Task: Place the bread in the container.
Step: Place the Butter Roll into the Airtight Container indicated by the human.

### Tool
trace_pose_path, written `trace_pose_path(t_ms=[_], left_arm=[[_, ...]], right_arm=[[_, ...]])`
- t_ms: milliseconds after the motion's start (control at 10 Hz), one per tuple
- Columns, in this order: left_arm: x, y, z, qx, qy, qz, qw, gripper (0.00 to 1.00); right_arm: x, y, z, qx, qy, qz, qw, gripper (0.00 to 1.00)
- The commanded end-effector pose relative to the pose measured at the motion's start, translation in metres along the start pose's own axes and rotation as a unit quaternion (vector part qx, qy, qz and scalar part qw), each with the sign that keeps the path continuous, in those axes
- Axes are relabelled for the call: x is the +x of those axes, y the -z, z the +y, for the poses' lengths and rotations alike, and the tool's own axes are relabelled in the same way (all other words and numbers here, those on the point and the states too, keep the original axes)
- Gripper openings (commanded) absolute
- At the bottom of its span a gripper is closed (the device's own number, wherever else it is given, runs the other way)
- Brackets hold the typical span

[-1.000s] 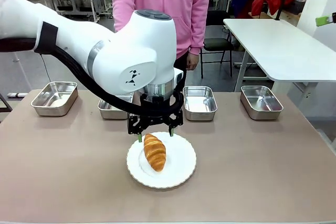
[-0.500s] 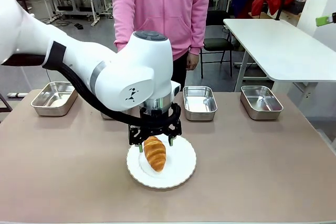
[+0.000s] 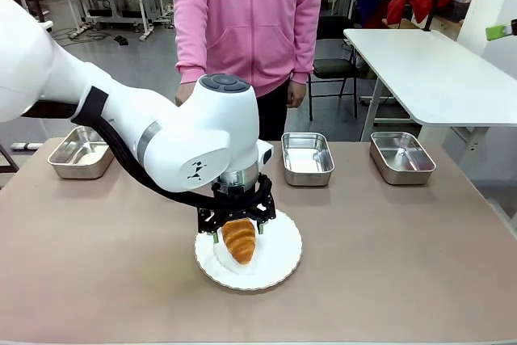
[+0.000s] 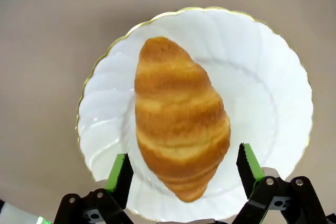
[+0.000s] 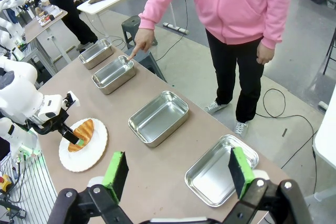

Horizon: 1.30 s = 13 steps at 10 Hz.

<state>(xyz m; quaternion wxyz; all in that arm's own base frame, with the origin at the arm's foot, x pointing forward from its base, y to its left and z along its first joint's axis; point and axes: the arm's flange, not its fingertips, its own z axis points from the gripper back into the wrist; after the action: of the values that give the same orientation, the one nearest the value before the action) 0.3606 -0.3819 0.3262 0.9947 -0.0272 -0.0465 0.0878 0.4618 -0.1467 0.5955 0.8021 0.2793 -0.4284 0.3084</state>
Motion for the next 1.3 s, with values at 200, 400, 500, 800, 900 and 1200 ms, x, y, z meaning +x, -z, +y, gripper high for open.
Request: trace_pose_path(t_ms=[200,400,500,800,900,1200], left_arm=[[0.01,0.021,0.0,0.004,0.0,-0.02,1.0,1.0],[0.012,0.023,-0.004,0.005,0.014,-0.008,1.0,1.0],[0.011,0.021,-0.004,0.0,0.011,-0.01,1.0,0.8],[0.014,0.019,-0.003,0.0,0.006,-0.012,1.0,0.74],[0.014,0.019,-0.004,0.0,0.005,-0.013,1.0,0.4],[0.013,0.018,0.0,-0.003,0.002,-0.003,1.0,0.26]], right_arm=[[0.001,0.001,0.002,0.001,-0.002,-0.005,1.0,1.0],[0.001,0.001,0.002,0.001,-0.002,-0.005,1.0,1.0],[0.001,0.001,0.002,0.001,-0.002,-0.005,1.0,1.0],[0.001,0.001,0.002,0.001,-0.002,-0.005,1.0,1.0],[0.001,0.001,0.002,0.001,-0.002,-0.005,1.0,1.0],[0.001,0.001,0.002,0.001,-0.002,-0.005,1.0,1.0]])
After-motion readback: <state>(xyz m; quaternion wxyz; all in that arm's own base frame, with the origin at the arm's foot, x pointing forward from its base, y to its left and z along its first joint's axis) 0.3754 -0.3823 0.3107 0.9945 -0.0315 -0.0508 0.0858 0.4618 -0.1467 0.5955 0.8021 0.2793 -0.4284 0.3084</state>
